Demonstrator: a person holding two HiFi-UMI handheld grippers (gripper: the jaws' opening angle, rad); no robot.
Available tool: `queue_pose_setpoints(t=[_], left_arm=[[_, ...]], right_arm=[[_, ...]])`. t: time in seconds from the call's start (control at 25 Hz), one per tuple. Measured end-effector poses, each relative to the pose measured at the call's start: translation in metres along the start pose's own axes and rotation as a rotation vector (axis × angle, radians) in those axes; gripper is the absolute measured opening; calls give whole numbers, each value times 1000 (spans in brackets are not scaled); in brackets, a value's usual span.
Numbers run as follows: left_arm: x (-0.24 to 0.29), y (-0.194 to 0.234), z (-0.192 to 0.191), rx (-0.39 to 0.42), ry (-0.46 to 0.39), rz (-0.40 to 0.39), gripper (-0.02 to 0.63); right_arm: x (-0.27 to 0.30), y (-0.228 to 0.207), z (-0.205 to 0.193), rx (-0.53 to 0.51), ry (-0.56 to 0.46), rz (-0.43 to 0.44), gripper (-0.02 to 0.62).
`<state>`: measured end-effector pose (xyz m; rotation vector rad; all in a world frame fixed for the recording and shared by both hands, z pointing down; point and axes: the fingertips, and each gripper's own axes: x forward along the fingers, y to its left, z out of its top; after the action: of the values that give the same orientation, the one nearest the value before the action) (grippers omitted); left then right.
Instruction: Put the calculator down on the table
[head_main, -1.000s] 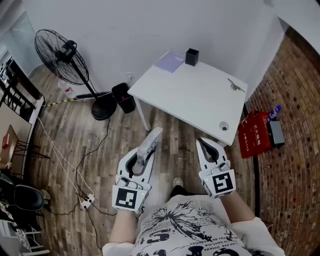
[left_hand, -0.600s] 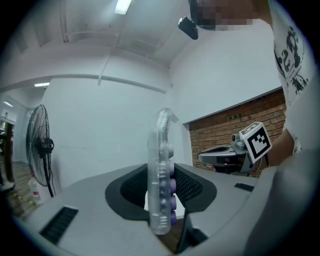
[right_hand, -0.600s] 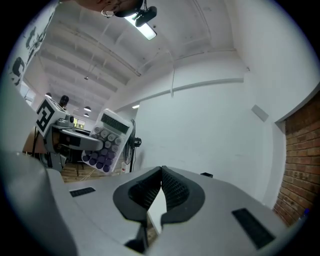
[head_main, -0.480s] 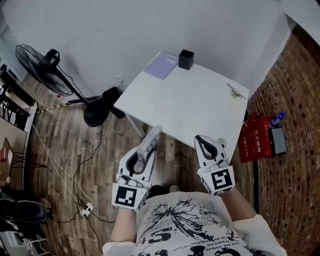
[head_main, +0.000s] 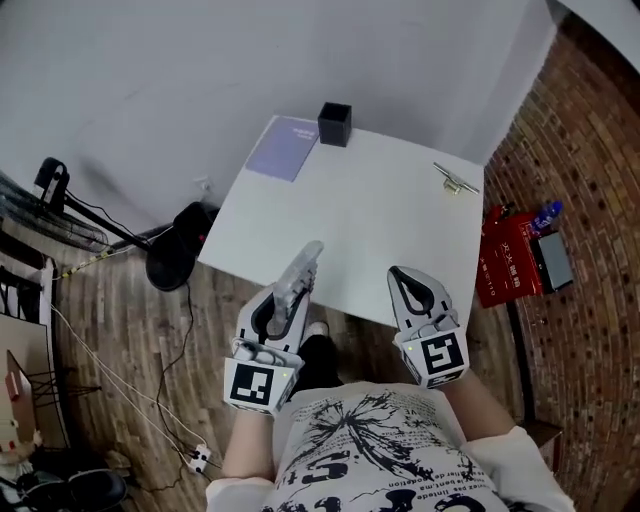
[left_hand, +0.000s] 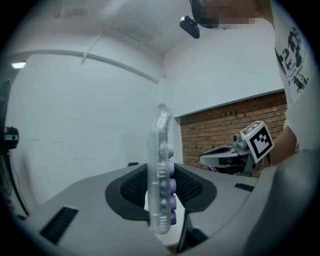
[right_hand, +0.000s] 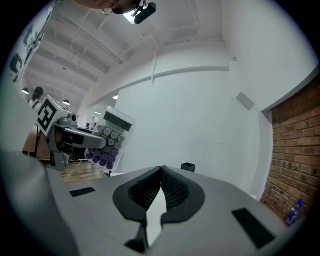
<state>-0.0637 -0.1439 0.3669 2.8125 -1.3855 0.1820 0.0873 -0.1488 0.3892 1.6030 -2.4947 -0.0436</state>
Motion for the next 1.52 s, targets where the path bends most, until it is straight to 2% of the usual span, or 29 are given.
queue_pose_setpoints(t=[0.16, 0.24, 0.36, 0.6, 0.84, 1.12, 1.36, 1.52], left_arm=[[65, 34, 7, -17, -27, -100, 143], [95, 51, -3, -1, 21, -158, 143], [139, 73, -15, -23, 56, -233, 143], [204, 104, -63, -61, 204, -367, 143], [243, 101, -131, -103, 363, -481, 143], [269, 90, -198, -168, 525, -568, 143], [283, 82, -220, -257, 574, -581, 146], [294, 83, -228, -179, 608, -534, 151]], right_arm=[[48, -26, -4, 33, 49, -78, 14], [72, -39, -8, 43, 72, -115, 14], [106, -57, -16, 67, 113, -176, 14], [163, -77, -40, 107, 193, -245, 14], [191, -83, -67, 162, 222, -294, 14], [206, -91, -98, 225, 247, -339, 14], [208, -93, -110, 222, 249, -381, 14], [210, -98, -115, 238, 263, -408, 14]])
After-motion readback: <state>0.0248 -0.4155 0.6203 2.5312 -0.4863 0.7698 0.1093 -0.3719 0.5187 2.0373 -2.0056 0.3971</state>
